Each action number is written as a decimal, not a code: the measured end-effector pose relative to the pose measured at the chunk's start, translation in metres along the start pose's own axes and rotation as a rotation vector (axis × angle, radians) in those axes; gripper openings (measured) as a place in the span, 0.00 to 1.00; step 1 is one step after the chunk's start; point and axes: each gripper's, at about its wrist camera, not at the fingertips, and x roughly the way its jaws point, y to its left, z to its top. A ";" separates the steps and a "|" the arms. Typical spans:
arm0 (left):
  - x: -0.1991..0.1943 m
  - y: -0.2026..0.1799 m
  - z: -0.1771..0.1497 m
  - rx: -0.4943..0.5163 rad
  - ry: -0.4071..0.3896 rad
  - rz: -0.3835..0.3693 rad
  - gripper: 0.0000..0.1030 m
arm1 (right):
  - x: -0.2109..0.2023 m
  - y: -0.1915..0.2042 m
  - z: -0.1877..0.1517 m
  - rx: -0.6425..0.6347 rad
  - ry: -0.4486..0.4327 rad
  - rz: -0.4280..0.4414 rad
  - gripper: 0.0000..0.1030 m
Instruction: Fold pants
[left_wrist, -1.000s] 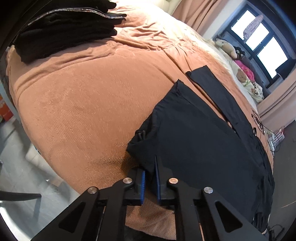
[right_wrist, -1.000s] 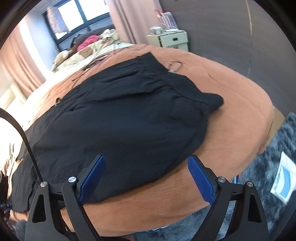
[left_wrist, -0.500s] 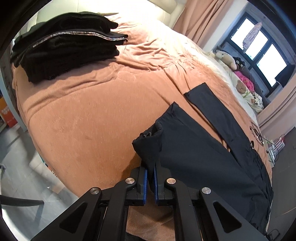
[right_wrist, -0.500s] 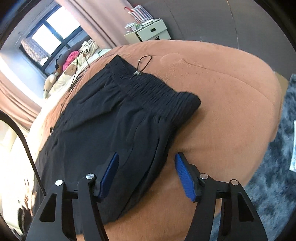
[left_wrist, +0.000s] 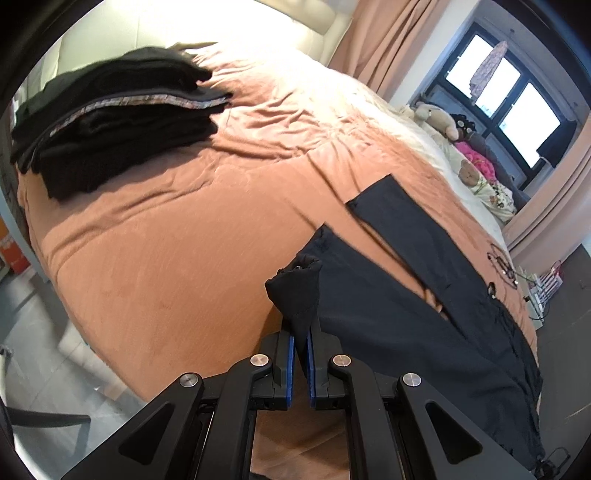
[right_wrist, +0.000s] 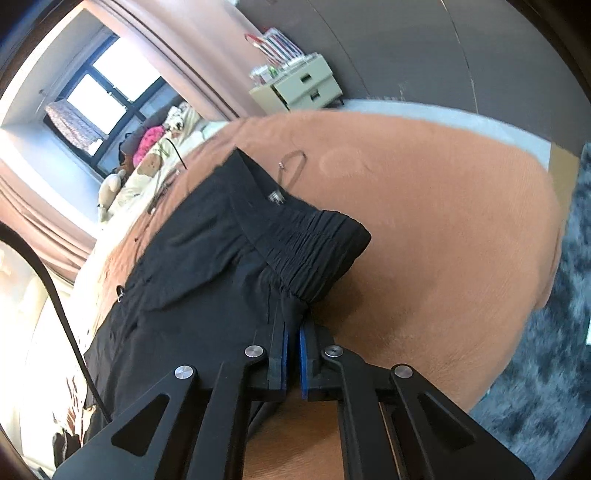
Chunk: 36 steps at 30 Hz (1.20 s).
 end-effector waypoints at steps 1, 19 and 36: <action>-0.003 -0.002 0.003 0.004 -0.007 -0.004 0.06 | -0.005 0.001 0.002 -0.001 -0.009 0.002 0.01; -0.004 -0.062 0.071 0.106 -0.088 -0.056 0.06 | -0.017 0.027 0.036 -0.038 -0.054 0.052 0.01; 0.071 -0.124 0.163 0.116 -0.043 -0.086 0.06 | 0.039 0.076 0.092 -0.082 -0.017 0.049 0.01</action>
